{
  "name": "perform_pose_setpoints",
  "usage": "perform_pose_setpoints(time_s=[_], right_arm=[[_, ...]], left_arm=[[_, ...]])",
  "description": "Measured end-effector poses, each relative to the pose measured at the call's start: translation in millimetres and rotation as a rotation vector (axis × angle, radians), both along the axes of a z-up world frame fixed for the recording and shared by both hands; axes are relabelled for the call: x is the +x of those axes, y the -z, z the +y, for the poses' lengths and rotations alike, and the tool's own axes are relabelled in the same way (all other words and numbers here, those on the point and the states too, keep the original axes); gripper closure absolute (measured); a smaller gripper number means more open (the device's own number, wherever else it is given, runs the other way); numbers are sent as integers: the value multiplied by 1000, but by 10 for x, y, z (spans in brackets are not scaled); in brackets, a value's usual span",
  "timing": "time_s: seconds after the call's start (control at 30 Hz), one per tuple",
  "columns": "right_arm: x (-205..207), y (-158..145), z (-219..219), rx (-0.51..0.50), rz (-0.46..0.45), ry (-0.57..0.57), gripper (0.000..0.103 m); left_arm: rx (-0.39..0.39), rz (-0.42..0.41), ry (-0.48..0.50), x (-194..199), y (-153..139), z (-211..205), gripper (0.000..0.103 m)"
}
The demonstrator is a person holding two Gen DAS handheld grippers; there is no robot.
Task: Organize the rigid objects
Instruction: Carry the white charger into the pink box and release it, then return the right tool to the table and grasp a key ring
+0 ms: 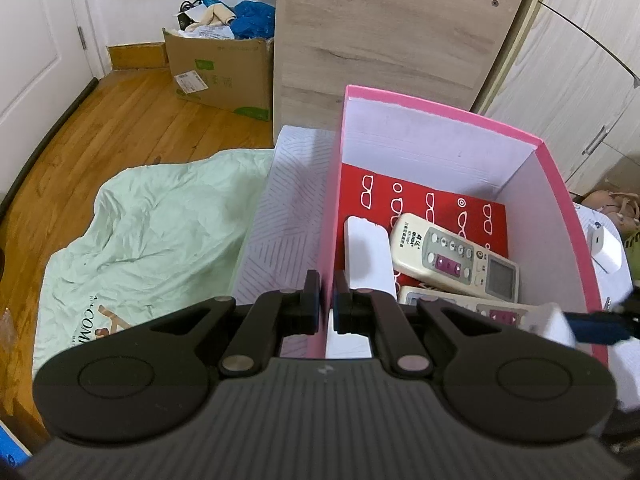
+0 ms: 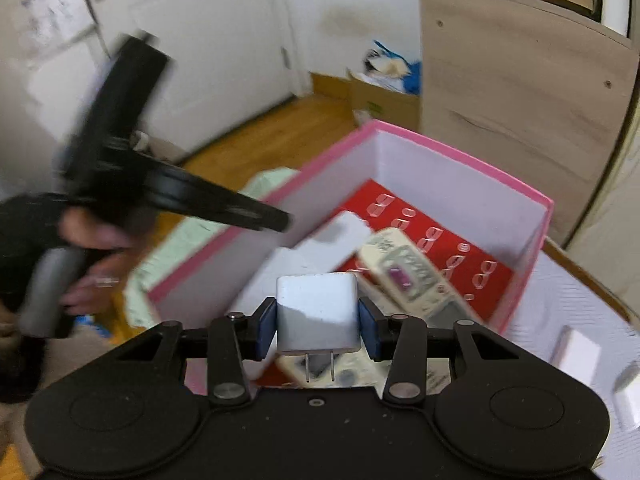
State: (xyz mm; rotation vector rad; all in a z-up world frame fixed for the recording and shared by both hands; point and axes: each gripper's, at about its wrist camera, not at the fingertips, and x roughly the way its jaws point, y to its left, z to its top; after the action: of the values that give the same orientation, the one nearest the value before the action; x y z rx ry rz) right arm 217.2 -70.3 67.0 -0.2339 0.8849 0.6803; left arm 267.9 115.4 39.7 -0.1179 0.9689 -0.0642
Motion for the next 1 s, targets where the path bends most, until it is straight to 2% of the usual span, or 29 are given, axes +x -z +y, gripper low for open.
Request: perform_pose_setpoints(time_s=[0.17, 0.27, 0.33, 0.43, 0.53, 0.73, 0.8, 0.87, 1.0], right_arm=[[117, 220, 115, -167, 17, 11, 55], [113, 332, 153, -274, -44, 10, 55], [87, 414, 179, -328, -64, -44, 55], [90, 488, 200, -370, -86, -68, 55], [221, 535, 163, -355, -39, -57, 55], [231, 561, 185, -368, -77, -56, 51], [146, 449, 123, -325, -111, -42, 50], [32, 270, 11, -268, -154, -23, 42], [-242, -101, -279, -150, -228, 4, 40]], left_arm=[[-14, 0, 11, 2, -19, 26, 98], [-14, -1, 15, 0, -20, 29, 98], [-12, -3, 19, -6, -16, 24, 98], [-11, -5, 24, -15, -10, 28, 98], [-23, -4, 20, -17, -14, 41, 98], [-16, -9, 22, -33, -18, 33, 98], [-18, -10, 23, -35, -14, 34, 98], [-20, -11, 24, -38, -12, 42, 98], [-28, -10, 21, -35, -8, 58, 98]])
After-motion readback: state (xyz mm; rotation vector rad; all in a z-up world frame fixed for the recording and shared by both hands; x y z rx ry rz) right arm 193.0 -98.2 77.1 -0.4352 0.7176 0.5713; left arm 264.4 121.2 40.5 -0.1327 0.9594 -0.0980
